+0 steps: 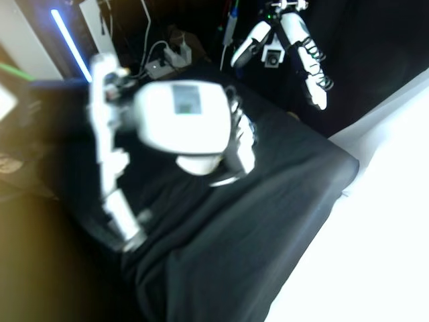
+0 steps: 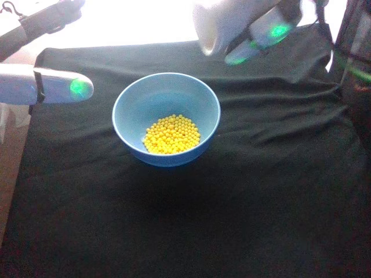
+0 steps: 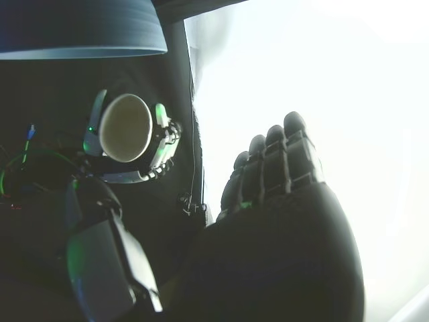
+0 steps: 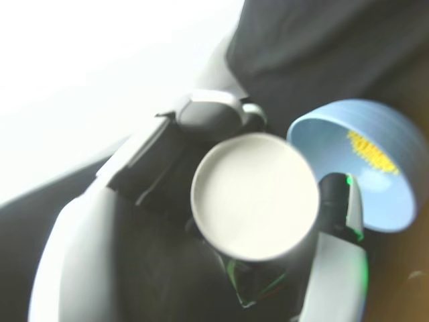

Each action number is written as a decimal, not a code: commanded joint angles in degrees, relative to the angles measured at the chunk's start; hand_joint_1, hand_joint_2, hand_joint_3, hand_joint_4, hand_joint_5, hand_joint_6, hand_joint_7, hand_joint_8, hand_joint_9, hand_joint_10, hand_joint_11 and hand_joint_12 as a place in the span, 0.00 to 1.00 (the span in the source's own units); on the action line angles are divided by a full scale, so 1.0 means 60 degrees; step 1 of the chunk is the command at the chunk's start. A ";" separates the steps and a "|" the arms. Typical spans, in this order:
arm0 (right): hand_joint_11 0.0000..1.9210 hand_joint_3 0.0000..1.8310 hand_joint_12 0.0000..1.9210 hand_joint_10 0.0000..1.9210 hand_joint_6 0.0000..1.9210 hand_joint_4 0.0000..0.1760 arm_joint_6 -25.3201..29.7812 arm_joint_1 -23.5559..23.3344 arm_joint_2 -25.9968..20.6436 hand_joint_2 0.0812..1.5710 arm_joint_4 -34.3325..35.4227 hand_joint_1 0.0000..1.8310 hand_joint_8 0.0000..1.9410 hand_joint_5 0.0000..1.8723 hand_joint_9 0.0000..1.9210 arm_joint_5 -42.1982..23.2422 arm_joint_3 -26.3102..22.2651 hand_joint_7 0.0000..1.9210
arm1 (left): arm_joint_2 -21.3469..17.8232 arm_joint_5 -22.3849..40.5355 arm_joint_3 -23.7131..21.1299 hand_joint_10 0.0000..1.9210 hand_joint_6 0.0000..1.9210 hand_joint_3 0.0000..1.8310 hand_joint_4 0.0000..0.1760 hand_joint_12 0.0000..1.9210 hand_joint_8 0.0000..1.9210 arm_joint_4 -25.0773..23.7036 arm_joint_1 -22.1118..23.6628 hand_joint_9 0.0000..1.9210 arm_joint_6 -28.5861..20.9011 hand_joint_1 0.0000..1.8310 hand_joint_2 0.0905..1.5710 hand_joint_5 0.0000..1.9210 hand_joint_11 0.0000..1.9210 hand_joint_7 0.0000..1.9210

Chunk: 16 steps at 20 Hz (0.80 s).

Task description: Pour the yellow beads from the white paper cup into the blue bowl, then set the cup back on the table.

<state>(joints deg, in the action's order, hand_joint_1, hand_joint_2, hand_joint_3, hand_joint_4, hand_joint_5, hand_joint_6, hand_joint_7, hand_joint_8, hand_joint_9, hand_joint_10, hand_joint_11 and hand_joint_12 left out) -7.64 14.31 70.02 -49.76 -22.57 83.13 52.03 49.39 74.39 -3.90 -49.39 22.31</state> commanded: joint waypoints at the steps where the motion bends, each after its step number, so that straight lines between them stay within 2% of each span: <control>1: 0.60 0.00 0.66 0.17 0.40 0.00 -0.0026 -0.0070 -0.0018 0.64 0.0610 0.70 0.31 0.56 0.75 -0.1009 0.0002 0.67 | 0.0008 0.1117 0.0050 0.01 0.00 0.00 0.00 0.09 0.01 0.0321 0.0110 0.06 -0.0116 0.29 0.49 0.01 0.05 0.10; 4: 0.57 0.00 0.70 0.17 0.44 0.00 -0.0033 0.0241 -0.0192 0.65 0.1567 0.69 0.29 0.55 0.74 -0.1392 0.0005 0.66 | 0.0012 0.1120 0.0050 0.00 0.00 0.00 0.03 0.09 0.01 0.0327 0.0106 0.05 -0.0131 0.29 0.48 0.01 0.05 0.10; 5: 0.57 0.00 0.69 0.19 0.45 0.00 -0.0068 0.0332 -0.0237 0.66 0.1820 0.69 0.34 0.54 0.73 -0.1518 0.0005 0.63 | 0.0013 0.1121 0.0049 0.00 0.00 0.00 0.07 0.10 0.00 0.0329 0.0104 0.05 -0.0134 0.29 0.47 0.01 0.05 0.09; 6: 0.54 0.00 0.63 0.19 0.46 0.00 -0.0438 0.0584 -0.0308 0.66 0.2530 0.68 0.37 0.54 0.69 -0.1879 0.0007 0.61 | 0.0015 0.1120 0.0049 0.00 0.00 0.00 0.07 0.09 0.01 0.0337 0.0094 0.05 -0.0138 0.30 0.46 0.01 0.04 0.11; 7: 0.54 0.00 0.63 0.19 0.46 0.00 -0.0464 0.0717 -0.0349 0.66 0.2839 0.68 0.37 0.54 0.69 -0.1969 0.0006 0.61 | 0.0015 0.1121 0.0049 0.00 0.00 0.00 0.07 0.09 0.01 0.0338 0.0085 0.05 -0.0143 0.30 0.46 0.01 0.04 0.11; 8: 0.52 0.00 0.62 0.17 0.40 0.00 -0.0589 0.0956 -0.0397 0.65 0.3309 0.69 0.36 0.56 0.68 -0.2306 0.0033 0.63 | 0.0014 0.1125 0.0049 0.00 0.00 0.00 0.00 0.08 0.00 0.0349 0.0065 0.05 -0.0151 0.29 0.47 0.00 0.02 0.09; 11: 0.50 0.00 0.66 0.17 0.41 0.00 -0.0661 0.1590 -0.0547 0.66 0.4563 0.69 0.41 0.56 0.68 -0.3144 0.0076 0.60 | 0.0011 0.1149 0.0050 0.00 0.00 0.00 0.00 0.08 0.00 0.0429 -0.0007 0.04 -0.0191 0.31 0.47 0.00 0.03 0.06; 12: 0.47 0.00 0.67 0.18 0.45 0.00 -0.0718 0.1752 -0.0567 0.67 0.4989 0.68 0.45 0.53 0.66 -0.3416 0.0080 0.58 | 0.0009 0.1174 0.0051 0.00 0.00 0.00 0.00 0.07 0.00 0.0462 -0.0051 0.01 -0.0211 0.31 0.47 0.01 0.02 0.03; 13: 0.48 0.00 0.65 0.18 0.50 0.00 -0.0754 0.2106 -0.0598 0.68 0.5597 0.68 0.45 0.51 0.65 -0.3841 0.0088 0.58 | 0.0009 0.1196 0.0052 0.00 0.00 0.00 0.09 0.07 0.00 0.0484 -0.0097 0.01 -0.0231 0.32 0.47 0.00 0.01 0.03; 14: 0.50 0.00 0.61 0.17 0.49 0.00 -0.0754 0.2366 -0.0639 0.68 0.6050 0.68 0.42 0.51 0.66 -0.4151 0.0094 0.59 | 0.0009 0.1182 0.0052 0.00 0.00 0.00 0.16 0.06 0.00 0.0483 -0.0100 0.00 -0.0231 0.32 0.48 0.00 0.01 0.03; 16: 0.49 0.00 0.64 0.16 0.50 0.00 -0.0754 0.2858 -0.0699 0.68 0.6769 0.68 0.45 0.51 0.65 -0.4650 0.0092 0.58 | 0.0009 0.1181 0.0053 0.00 0.00 0.00 0.13 0.07 0.00 0.0488 -0.0114 0.00 -0.0237 0.32 0.48 0.01 0.02 0.02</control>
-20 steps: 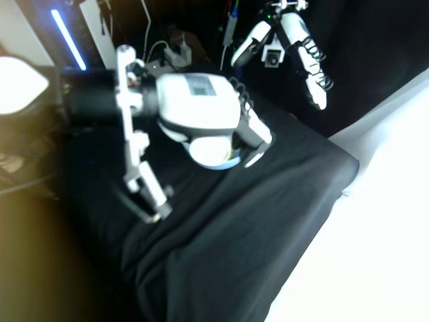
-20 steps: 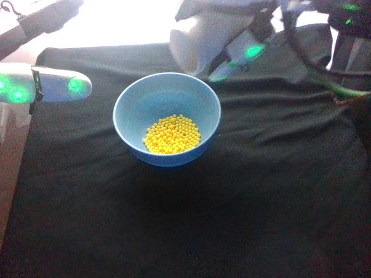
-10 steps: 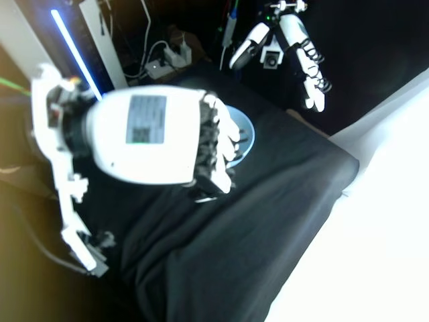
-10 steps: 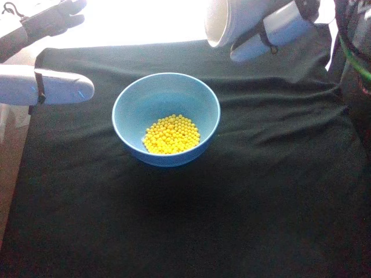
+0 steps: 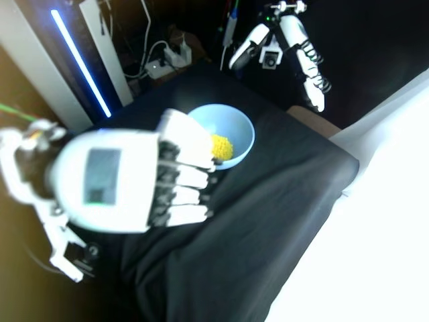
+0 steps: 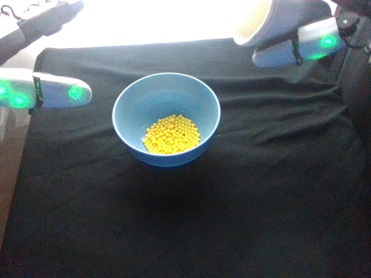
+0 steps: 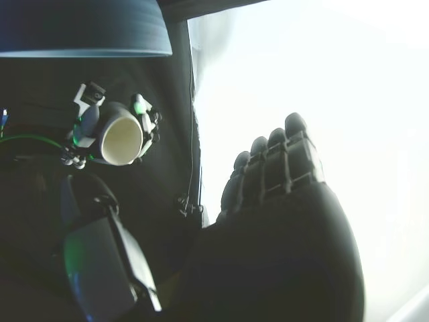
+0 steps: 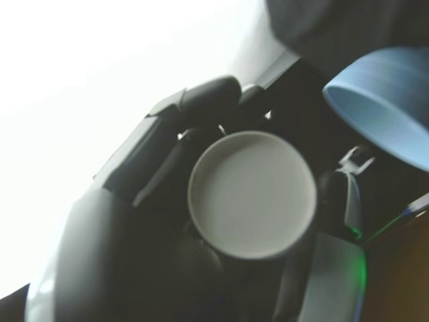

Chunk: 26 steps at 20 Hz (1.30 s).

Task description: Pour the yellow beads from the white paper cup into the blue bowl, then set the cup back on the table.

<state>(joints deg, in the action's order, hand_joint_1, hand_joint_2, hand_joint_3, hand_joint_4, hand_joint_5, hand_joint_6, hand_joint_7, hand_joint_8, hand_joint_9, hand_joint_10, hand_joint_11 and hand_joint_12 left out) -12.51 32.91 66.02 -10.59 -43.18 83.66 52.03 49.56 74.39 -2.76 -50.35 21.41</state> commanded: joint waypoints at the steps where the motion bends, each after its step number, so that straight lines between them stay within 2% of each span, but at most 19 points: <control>1: 0.45 0.00 0.71 0.57 0.39 0.00 0.0058 0.0002 -0.0044 0.65 0.0543 0.75 0.34 0.56 0.54 -0.1439 -0.0002 0.60 | 0.0009 0.1149 0.0054 0.00 0.00 0.00 0.06 0.07 0.00 0.0302 0.0037 0.01 -0.0091 0.32 0.48 0.01 0.03 0.03; 2: 0.45 0.00 0.71 0.57 0.39 0.00 0.0058 0.0291 -0.0045 0.65 0.0938 0.75 0.34 0.56 0.54 -0.1672 -0.0001 0.60 | 0.0009 0.1144 0.0054 0.00 0.00 0.00 0.06 0.07 0.00 0.0314 0.0024 0.01 -0.0091 0.32 0.48 0.01 0.03 0.03; 3: 0.45 0.00 0.67 0.62 0.46 0.00 0.0058 0.0567 -0.0040 0.68 0.1299 0.76 0.43 0.51 0.51 -0.1877 -0.0002 0.54 | 0.0010 0.1142 0.0056 0.00 0.00 0.00 0.19 0.07 0.00 0.0319 0.0017 0.00 -0.0091 0.31 0.47 0.01 0.04 0.00; 4: 0.44 0.00 0.68 0.63 0.43 0.00 0.0058 0.0841 -0.0029 0.68 0.1683 0.75 0.43 0.52 0.52 -0.2119 -0.0002 0.55 | 0.0012 0.1134 0.0057 0.00 0.00 0.00 0.13 0.06 0.00 0.0319 0.0016 0.02 -0.0091 0.32 0.48 0.00 0.02 0.05; 7: 0.44 0.00 0.65 0.63 0.44 0.00 0.0058 0.1508 0.0039 0.68 0.2601 0.75 0.44 0.51 0.53 -0.2658 0.0003 0.54 | 0.0015 0.1128 0.0054 0.00 0.00 0.00 0.15 0.05 0.00 0.0330 -0.0026 0.03 -0.0092 0.32 0.49 0.00 0.01 0.09; 8: 0.44 0.00 0.65 0.46 0.47 0.00 0.0058 0.1682 0.0060 0.68 0.2896 0.69 0.48 0.52 0.54 -0.2839 0.0004 0.55 | 0.0016 0.1142 0.0052 0.00 0.00 0.00 0.20 0.05 0.00 0.0339 -0.0043 0.04 -0.0093 0.32 0.49 0.00 0.02 0.09; 9: 0.44 0.00 0.65 0.46 0.47 0.00 0.0058 0.1827 0.0079 0.68 0.3122 0.69 0.48 0.52 0.54 -0.3016 0.0004 0.55 | 0.0017 0.1152 0.0050 0.00 0.00 0.00 0.20 0.05 0.00 0.0344 -0.0049 0.04 -0.0093 0.32 0.49 0.00 0.02 0.09; 10: 0.48 0.00 0.68 0.38 0.46 0.00 0.0058 0.2037 0.0118 0.68 0.3466 0.69 0.47 0.52 0.60 -0.3264 0.0004 0.58 | 0.0019 0.1158 0.0049 0.01 0.00 0.00 0.15 0.05 0.00 0.0347 -0.0064 0.05 -0.0093 0.31 0.48 0.00 0.02 0.10; 11: 0.48 0.00 0.68 0.38 0.46 0.00 0.0060 0.2194 0.0151 0.68 0.3736 0.69 0.47 0.52 0.60 -0.3453 0.0003 0.58 | 0.0025 0.1173 0.0049 0.01 0.00 0.00 0.15 0.05 0.00 0.0374 -0.0098 0.05 -0.0093 0.31 0.48 0.00 0.02 0.10; 13: 0.46 0.00 0.75 0.47 0.53 0.00 0.0062 0.2309 0.0223 0.70 0.3991 0.68 0.52 0.47 0.56 -0.3562 0.0003 0.56 | 0.0029 0.1207 0.0048 0.00 0.00 0.00 0.18 0.05 0.01 0.0395 -0.0140 0.05 -0.0093 0.30 0.48 0.00 0.02 0.10; 15: 0.47 0.00 0.74 0.51 0.57 0.00 0.0062 0.2437 0.0334 0.72 0.4302 0.67 0.56 0.45 0.53 -0.3781 0.0007 0.53 | 0.0035 0.1240 0.0043 0.00 0.00 0.00 0.16 0.05 0.00 0.0412 -0.0165 0.05 -0.0093 0.30 0.48 0.00 0.02 0.10; 16: 0.42 0.00 0.80 0.56 0.52 0.00 0.0063 0.2529 0.0383 0.71 0.4515 0.67 0.55 0.48 0.49 -0.3962 0.0007 0.53 | 0.0041 0.1258 0.0043 0.00 0.00 0.00 0.08 0.05 0.00 0.0425 -0.0185 0.04 -0.0093 0.30 0.48 0.00 0.02 0.09; 17: 0.37 0.00 0.81 0.55 0.46 0.00 0.0078 0.2642 0.0437 0.69 0.4757 0.68 0.52 0.53 0.48 -0.4147 0.0007 0.54 | 0.0052 0.1262 0.0044 0.00 0.00 0.00 0.09 0.05 0.00 0.0426 -0.0195 0.04 -0.0093 0.30 0.48 0.00 0.02 0.10; 18: 0.37 0.00 0.81 0.55 0.46 0.00 0.0105 0.2676 0.0468 0.69 0.4855 0.68 0.52 0.53 0.48 -0.4209 0.0007 0.54 | 0.0054 0.1262 0.0044 0.00 0.00 0.00 0.09 0.05 0.00 0.0426 -0.0195 0.04 -0.0093 0.30 0.48 0.00 0.02 0.10; 19: 0.37 0.00 0.78 0.70 0.48 0.00 0.0159 0.2732 0.0511 0.70 0.5016 0.75 0.46 0.50 0.45 -0.4321 0.0008 0.53 | 0.0056 0.1270 0.0044 0.00 0.00 0.00 0.11 0.05 0.00 0.0431 -0.0203 0.04 -0.0093 0.30 0.47 0.00 0.02 0.09; 22: 0.37 0.00 0.78 0.72 0.50 0.00 0.0266 0.2821 0.0581 0.71 0.5203 0.74 0.50 0.48 0.45 -0.4378 0.0032 0.51 | 0.0073 0.1273 0.0044 0.00 0.00 0.00 0.12 0.05 0.00 0.0432 -0.0205 0.04 -0.0093 0.30 0.47 0.00 0.02 0.09; 23: 0.44 0.00 0.69 0.67 0.51 0.00 0.0321 0.2835 0.0614 0.69 0.5241 0.75 0.43 0.48 0.49 -0.4378 0.0056 0.54 | 0.0074 0.1275 0.0044 0.00 0.00 0.00 0.17 0.05 0.00 0.0431 -0.0205 0.02 -0.0093 0.30 0.47 0.00 0.03 0.07; 25: 0.48 0.00 0.62 0.66 0.57 0.00 0.0394 0.2853 0.0680 0.70 0.5360 0.75 0.42 0.44 0.51 -0.4422 0.0102 0.54 | 0.0074 0.1277 0.0044 0.00 0.00 0.00 0.17 0.04 0.01 0.0431 -0.0205 0.02 -0.0093 0.29 0.47 0.00 0.02 0.08; 26: 0.49 0.00 0.58 0.51 0.63 0.00 0.0434 0.2859 0.0706 0.72 0.5400 0.69 0.49 0.42 0.52 -0.4434 0.0126 0.54 | 0.0074 0.1280 0.0044 0.00 0.00 0.00 0.09 0.04 0.01 0.0431 -0.0205 0.03 -0.0093 0.29 0.47 0.00 0.02 0.08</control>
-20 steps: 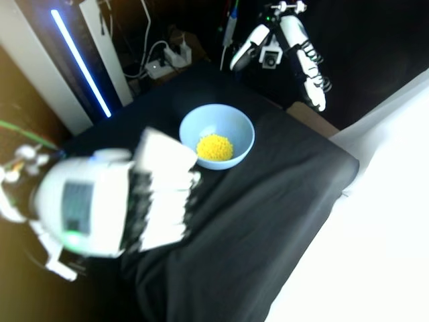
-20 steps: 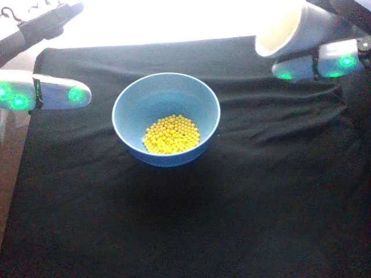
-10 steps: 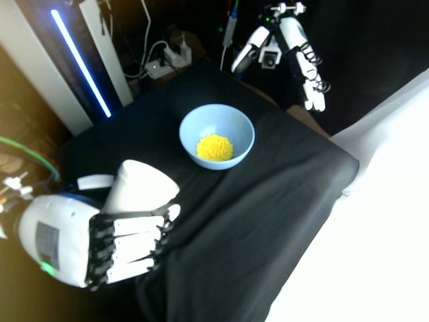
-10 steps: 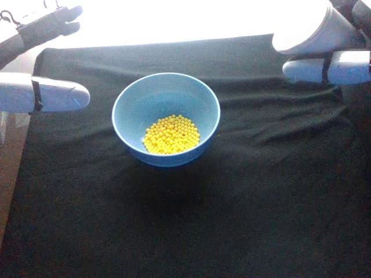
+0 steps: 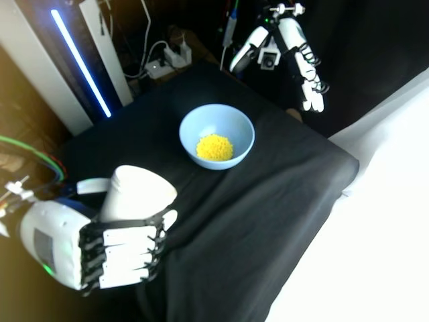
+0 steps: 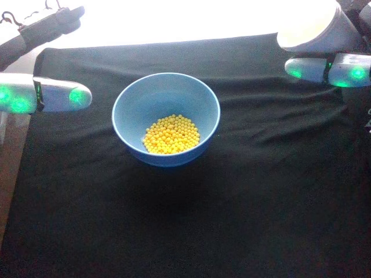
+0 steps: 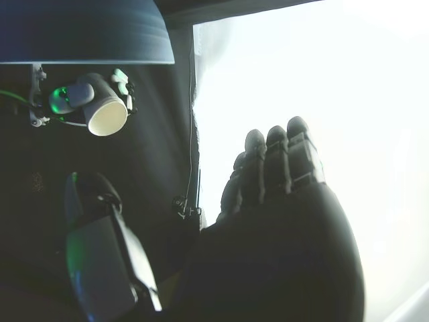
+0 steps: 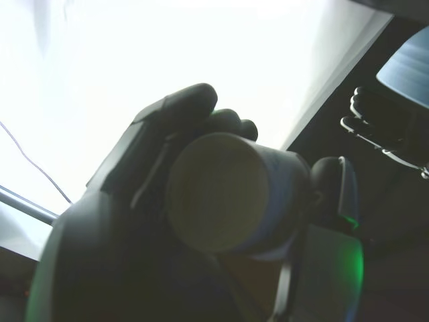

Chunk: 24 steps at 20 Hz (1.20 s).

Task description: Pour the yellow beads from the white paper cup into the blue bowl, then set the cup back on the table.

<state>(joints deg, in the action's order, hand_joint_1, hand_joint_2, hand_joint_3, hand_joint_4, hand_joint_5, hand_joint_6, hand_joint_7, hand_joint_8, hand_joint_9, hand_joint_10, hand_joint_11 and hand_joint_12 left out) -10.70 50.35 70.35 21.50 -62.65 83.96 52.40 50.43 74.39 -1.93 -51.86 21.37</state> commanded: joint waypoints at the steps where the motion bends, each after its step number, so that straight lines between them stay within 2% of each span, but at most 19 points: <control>1: 0.51 0.00 0.55 0.43 0.63 0.00 0.0161 -0.0043 0.0003 0.72 0.0087 0.68 0.49 0.42 0.55 -0.1190 0.0087 0.54 | 0.0013 0.1144 0.0044 0.01 0.00 0.00 0.06 0.04 0.01 0.0294 0.0047 0.03 -0.0089 0.30 0.47 0.00 0.02 0.08; 2: 0.52 0.00 0.54 0.40 0.63 0.00 0.0196 -0.0039 0.0022 0.72 0.0099 0.67 0.51 0.42 0.56 -0.1191 0.0094 0.54 | 0.0017 0.1150 0.0045 0.00 0.00 0.00 0.10 0.04 0.01 0.0295 0.0045 0.03 -0.0095 0.30 0.47 0.00 0.02 0.08; 3: 0.53 0.00 0.53 0.37 0.63 0.00 0.0218 -0.0039 0.0093 0.72 0.0145 0.67 0.50 0.43 0.58 -0.1192 0.0130 0.54 | 0.0022 0.1162 0.0047 0.01 0.00 0.00 0.09 0.04 0.00 0.0294 0.0046 0.03 -0.0100 0.29 0.47 0.00 0.02 0.08; 4: 0.53 0.00 0.53 0.37 0.64 0.00 0.0283 -0.0039 0.0165 0.72 0.0146 0.67 0.51 0.42 0.59 -0.1192 0.0187 0.53 | 0.0024 0.1165 0.0049 0.01 0.00 0.00 0.16 0.04 0.01 0.0294 0.0046 0.04 -0.0105 0.29 0.46 0.00 0.02 0.09; 5: 0.53 0.00 0.53 0.37 0.64 0.00 0.0348 -0.0039 0.0213 0.72 0.0146 0.67 0.51 0.42 0.59 -0.1192 0.0234 0.53 | 0.0027 0.1172 0.0049 0.01 0.00 0.00 0.16 0.04 0.01 0.0293 0.0046 0.04 -0.0106 0.29 0.46 0.00 0.02 0.09; 7: 0.52 0.00 0.56 0.38 0.63 0.00 0.0478 -0.0039 0.0316 0.72 0.0196 0.67 0.51 0.43 0.58 -0.1192 0.0312 0.53 | 0.0051 0.1189 0.0062 0.01 0.00 0.00 0.05 0.04 0.01 0.0293 0.0048 0.04 -0.0127 0.30 0.48 0.00 0.02 0.11; 8: 0.52 0.00 0.57 0.37 0.63 0.00 0.0478 -0.0039 0.0347 0.72 0.0227 0.66 0.52 0.43 0.57 -0.1192 0.0326 0.52 | 0.0060 0.1186 0.0069 0.00 0.00 0.00 0.11 0.05 0.01 0.0291 0.0048 0.04 -0.0131 0.29 0.48 0.00 0.02 0.10; 9: 0.52 0.00 0.56 0.36 0.62 0.00 0.0480 -0.0040 0.0394 0.72 0.0289 0.66 0.51 0.44 0.58 -0.1192 0.0359 0.52 | 0.0078 0.1177 0.0082 0.00 0.00 0.00 0.09 0.05 0.00 0.0283 0.0048 0.04 -0.0133 0.29 0.48 0.00 0.02 0.10; 10: 0.51 0.00 0.56 0.36 0.66 0.00 0.0483 -0.0040 0.0435 0.73 0.0341 0.66 0.54 0.42 0.58 -0.1204 0.0389 0.51 | 0.0095 0.1160 0.0094 0.01 0.00 0.00 0.10 0.05 0.00 0.0274 0.0047 0.05 -0.0142 0.30 0.48 0.00 0.02 0.09; 11: 0.51 0.00 0.56 0.36 0.66 0.00 0.0484 -0.0040 0.0491 0.74 0.0461 0.66 0.55 0.41 0.58 -0.1264 0.0419 0.50 | 0.0122 0.1140 0.0118 0.01 0.00 0.00 0.15 0.05 0.00 0.0242 0.0047 0.05 -0.0181 0.30 0.48 0.00 0.03 0.09; 12: 0.50 0.01 0.58 0.61 0.62 0.00 0.0484 -0.0040 0.0516 0.72 0.0517 0.72 0.53 0.42 0.51 -0.1292 0.0426 0.48 | 0.0134 0.1138 0.0127 0.00 0.00 0.00 0.16 0.05 0.00 0.0234 0.0047 0.04 -0.0192 0.31 0.48 0.00 0.02 0.10; 13: 0.49 0.00 0.61 0.66 0.60 0.00 0.0486 -0.0041 0.0573 0.71 0.0671 0.74 0.52 0.43 0.49 -0.1396 0.0435 0.49 | 0.0142 0.1134 0.0136 0.00 0.00 0.00 0.14 0.04 0.00 0.0228 0.0049 0.03 -0.0201 0.31 0.48 0.00 0.01 0.10; 14: 0.50 0.00 0.63 0.58 0.64 0.00 0.0490 -0.0041 0.0604 0.74 0.0743 0.67 0.60 0.41 0.50 -0.1471 0.0446 0.48 | 0.0149 0.1134 0.0144 0.00 0.00 0.00 0.16 0.02 0.00 0.0223 0.0051 0.01 -0.0216 0.30 0.48 0.00 0.00 0.10; 15: 0.51 0.00 0.62 0.52 0.64 0.00 0.0517 -0.0041 0.0616 0.75 0.0809 0.66 0.62 0.41 0.52 -0.1515 0.0449 0.48 | 0.0165 0.1141 0.0158 0.00 0.00 0.00 0.16 0.01 0.00 0.0214 0.0054 0.01 -0.0230 0.30 0.47 0.00 0.00 0.11; 17: 0.50 0.00 0.67 0.54 0.61 0.00 0.0578 -0.0041 0.0658 0.75 0.0990 0.65 0.67 0.43 0.51 -0.1603 0.0457 0.45 | 0.0188 0.1144 0.0173 0.00 0.00 0.00 0.17 0.00 0.00 0.0180 0.0071 0.00 -0.0255 0.31 0.48 0.00 0.00 0.10; 18: 0.50 0.00 0.67 0.53 0.60 0.00 0.0600 -0.0041 0.0689 0.74 0.1057 0.66 0.62 0.43 0.52 -0.1642 0.0470 0.48 | 0.0188 0.1153 0.0174 0.00 0.00 0.00 0.19 0.00 0.00 0.0178 0.0074 0.00 -0.0270 0.31 0.48 0.00 0.00 0.09; 20: 0.50 0.00 0.68 0.52 0.63 0.00 0.0657 -0.0040 0.0721 0.74 0.1083 0.66 0.59 0.43 0.52 -0.1657 0.0511 0.49 | 0.0195 0.1158 0.0174 0.00 0.00 0.00 0.15 0.00 0.00 0.0151 0.0085 0.00 -0.0283 0.32 0.48 0.00 0.00 0.08; 23: 0.48 0.00 0.66 0.50 0.64 0.00 0.0657 -0.0038 0.0751 0.74 0.1014 0.66 0.60 0.42 0.52 -0.1621 0.0548 0.49 | 0.0198 0.1109 0.0176 0.01 0.00 0.01 0.03 0.00 0.00 0.0100 0.0145 0.02 -0.0290 0.31 0.50 0.00 0.00 0.09; 24: 0.47 0.00 0.65 0.49 0.66 0.00 0.0657 -0.0038 0.0751 0.75 0.0940 0.66 0.60 0.39 0.51 -0.1558 0.0563 0.49 | 0.0200 0.1105 0.0176 0.01 0.00 0.00 0.08 0.00 0.00 0.0085 0.0158 0.02 -0.0294 0.32 0.49 0.00 0.00 0.10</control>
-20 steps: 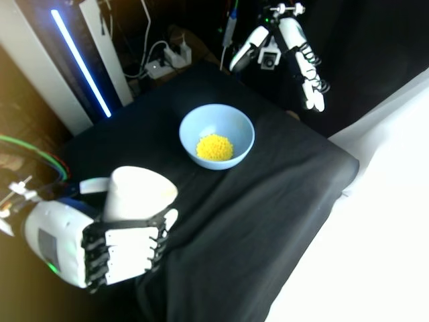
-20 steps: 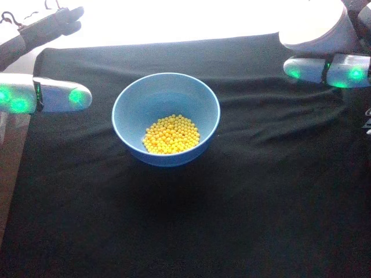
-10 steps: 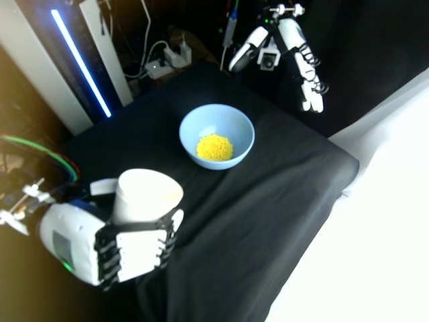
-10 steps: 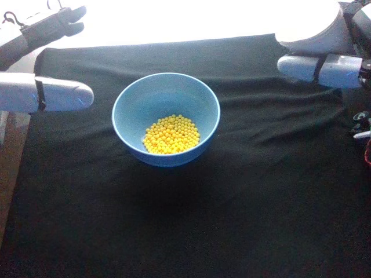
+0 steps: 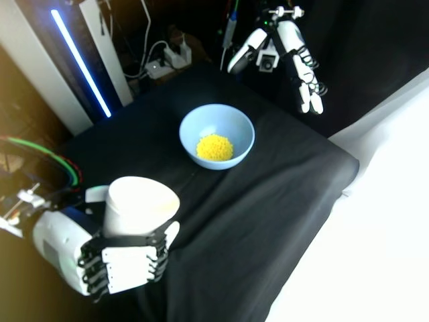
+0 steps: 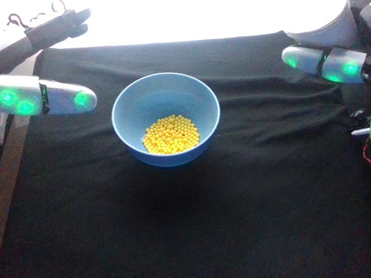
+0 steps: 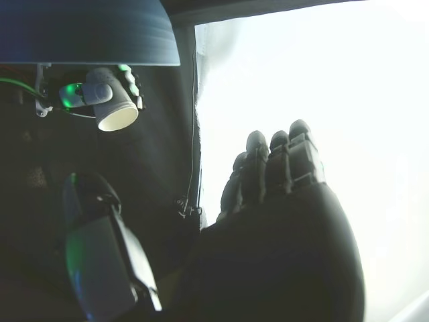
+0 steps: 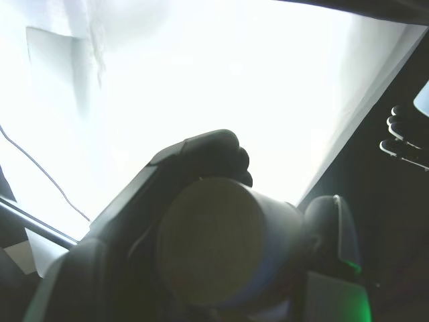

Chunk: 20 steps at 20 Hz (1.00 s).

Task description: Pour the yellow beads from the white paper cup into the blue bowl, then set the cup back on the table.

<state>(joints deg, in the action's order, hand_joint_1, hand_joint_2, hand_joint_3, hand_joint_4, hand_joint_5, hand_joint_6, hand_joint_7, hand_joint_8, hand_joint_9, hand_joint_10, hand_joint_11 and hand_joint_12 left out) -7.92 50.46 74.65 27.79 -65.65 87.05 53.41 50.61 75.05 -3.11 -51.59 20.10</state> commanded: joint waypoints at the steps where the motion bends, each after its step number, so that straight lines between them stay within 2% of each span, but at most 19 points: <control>1: 0.47 0.00 0.65 0.46 0.65 0.00 0.0195 -0.0056 0.0034 0.74 -0.0144 0.66 0.59 0.40 0.51 -0.1020 0.0068 0.50 | 0.0032 0.1076 0.0067 0.01 0.00 0.00 0.12 0.00 0.00 0.0278 0.0114 0.03 -0.0085 0.31 0.49 0.00 0.00 0.09; 2: 0.45 0.00 0.65 0.46 0.68 0.00 0.0195 -0.0056 0.0034 0.75 -0.0162 0.65 0.61 0.38 0.50 -0.0980 0.0087 0.48 | 0.0032 0.1062 0.0069 0.00 0.00 0.00 0.18 0.00 0.00 0.0271 0.0114 0.01 -0.0087 0.32 0.49 0.00 0.00 0.05; 3: 0.43 0.00 0.67 0.46 0.67 0.00 0.0195 -0.0056 0.0034 0.75 -0.0192 0.65 0.59 0.39 0.49 -0.0969 0.0088 0.49 | 0.0034 0.1048 0.0070 0.00 0.00 0.00 0.19 0.00 0.00 0.0263 0.0114 0.01 -0.0087 0.32 0.49 0.00 0.00 0.05; 4: 0.38 0.00 0.70 0.46 0.63 0.00 0.0195 -0.0057 0.0034 0.73 -0.0226 0.66 0.55 0.42 0.47 -0.0968 0.0087 0.51 | 0.0040 0.1050 0.0070 0.01 0.00 0.00 0.19 0.00 0.01 0.0262 0.0114 0.02 -0.0088 0.32 0.49 0.00 0.00 0.06; 5: 0.34 0.00 0.73 0.45 0.55 0.00 0.0199 -0.0057 0.0033 0.70 -0.0239 0.66 0.52 0.48 0.45 -0.0963 0.0087 0.53 | 0.0045 0.1047 0.0070 0.00 0.00 0.00 0.14 0.00 0.01 0.0262 0.0114 0.03 -0.0088 0.33 0.49 0.00 0.00 0.09; 6: 0.31 0.00 0.76 0.45 0.54 0.05 0.0222 -0.0057 0.0028 0.70 -0.0255 0.66 0.51 0.49 0.43 -0.0956 0.0087 0.53 | 0.0049 0.1035 0.0070 0.01 0.00 0.00 0.18 0.00 0.00 0.0258 0.0115 0.04 -0.0088 0.33 0.49 0.00 0.00 0.10; 7: 0.29 0.00 0.78 0.45 0.51 0.12 0.0242 -0.0058 0.0021 0.69 -0.0296 0.66 0.49 0.51 0.42 -0.0947 0.0088 0.54 | 0.0056 0.1026 0.0071 0.01 0.00 0.00 0.14 0.00 0.00 0.0254 0.0115 0.04 -0.0089 0.33 0.49 0.00 0.00 0.10; 8: 0.29 0.00 0.78 0.45 0.52 0.00 0.0249 -0.0058 0.0011 0.70 -0.0328 0.64 0.26 0.51 0.40 -0.0926 0.0088 0.50 | 0.0069 0.1013 0.0075 0.00 0.00 0.00 0.21 0.00 0.00 0.0249 0.0115 0.04 -0.0089 0.33 0.49 0.00 0.00 0.09; 9: 0.28 0.00 0.79 0.46 0.53 0.00 0.0250 -0.0058 0.0009 0.70 -0.0349 0.63 0.13 0.50 0.38 -0.0909 0.0089 0.51 | 0.0084 0.1004 0.0080 0.00 0.00 0.00 0.20 0.00 0.00 0.0241 0.0117 0.02 -0.0090 0.33 0.48 0.00 0.00 0.09; 10: 0.26 0.00 0.79 0.46 0.54 0.00 0.0250 -0.0058 0.0008 0.70 -0.0359 0.63 0.07 0.50 0.36 -0.0887 0.0093 0.51 | 0.0100 0.0998 0.0087 0.01 0.00 0.00 0.14 0.01 0.00 0.0228 0.0121 0.04 -0.0097 0.33 0.47 0.00 0.02 0.10; 11: 0.23 0.00 0.83 0.50 0.26 0.00 0.0250 -0.0059 0.0008 0.67 -0.0373 0.62 0.04 0.41 0.31 -0.0877 0.0096 0.50 | 0.0106 0.0995 0.0090 0.00 0.00 0.00 0.15 0.01 0.00 0.0220 0.0122 0.04 -0.0104 0.32 0.47 0.00 0.02 0.10; 12: 0.21 0.00 0.85 0.50 0.11 0.00 0.0250 -0.0059 0.0008 0.65 -0.0396 0.62 0.02 0.42 0.30 -0.0859 0.0103 0.51 | 0.0107 0.0986 0.0091 0.01 0.00 0.00 0.10 0.01 0.01 0.0213 0.0122 0.04 -0.0109 0.32 0.46 0.00 0.02 0.11; 13: 0.21 0.00 0.84 0.50 0.05 0.00 0.0251 -0.0059 0.0008 0.63 -0.0412 0.62 0.02 0.43 0.32 -0.0839 0.0106 0.52 | 0.0107 0.0975 0.0092 0.00 0.00 0.00 0.05 0.01 0.00 0.0204 0.0126 0.04 -0.0116 0.32 0.46 0.00 0.01 0.10; 14: 0.25 0.00 0.79 0.45 0.01 0.00 0.0264 -0.0059 0.0005 0.63 -0.0432 0.60 0.01 0.41 0.37 -0.0827 0.0112 0.52 | 0.0109 0.0967 0.0092 0.00 0.00 0.00 0.07 0.00 0.00 0.0197 0.0130 0.03 -0.0120 0.32 0.46 0.00 0.01 0.10; 16: 0.27 0.00 0.70 0.32 0.00 0.00 0.0339 -0.0059 -0.0004 0.63 -0.0466 0.55 0.00 0.33 0.43 -0.0818 0.0129 0.51 | 0.0119 0.0945 0.0092 0.00 0.00 0.00 0.04 0.00 0.00 0.0186 0.0132 0.03 -0.0126 0.33 0.47 0.00 0.01 0.10; 17: 0.27 0.00 0.68 0.27 0.00 0.00 0.0368 -0.0059 -0.0008 0.60 -0.0486 0.55 0.00 0.32 0.43 -0.0812 0.0135 0.48 | 0.0125 0.0939 0.0092 0.00 0.00 0.00 0.00 0.01 0.00 0.0186 0.0132 0.04 -0.0128 0.33 0.47 0.00 0.01 0.10; 20: 0.28 0.00 0.63 0.16 0.00 0.00 0.0412 -0.0059 -0.0034 0.57 -0.0548 0.53 0.00 0.26 0.42 -0.0782 0.0147 0.39 | 0.0131 0.0920 0.0092 0.00 0.00 0.00 0.00 0.01 0.00 0.0174 0.0133 0.04 -0.0131 0.34 0.47 0.00 0.02 0.10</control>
<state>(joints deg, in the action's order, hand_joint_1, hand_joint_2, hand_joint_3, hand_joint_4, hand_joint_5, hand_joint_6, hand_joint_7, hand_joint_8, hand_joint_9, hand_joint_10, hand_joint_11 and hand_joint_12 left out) -6.79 50.46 74.59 24.73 -64.14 87.72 54.11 49.63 75.29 -3.95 -51.48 19.88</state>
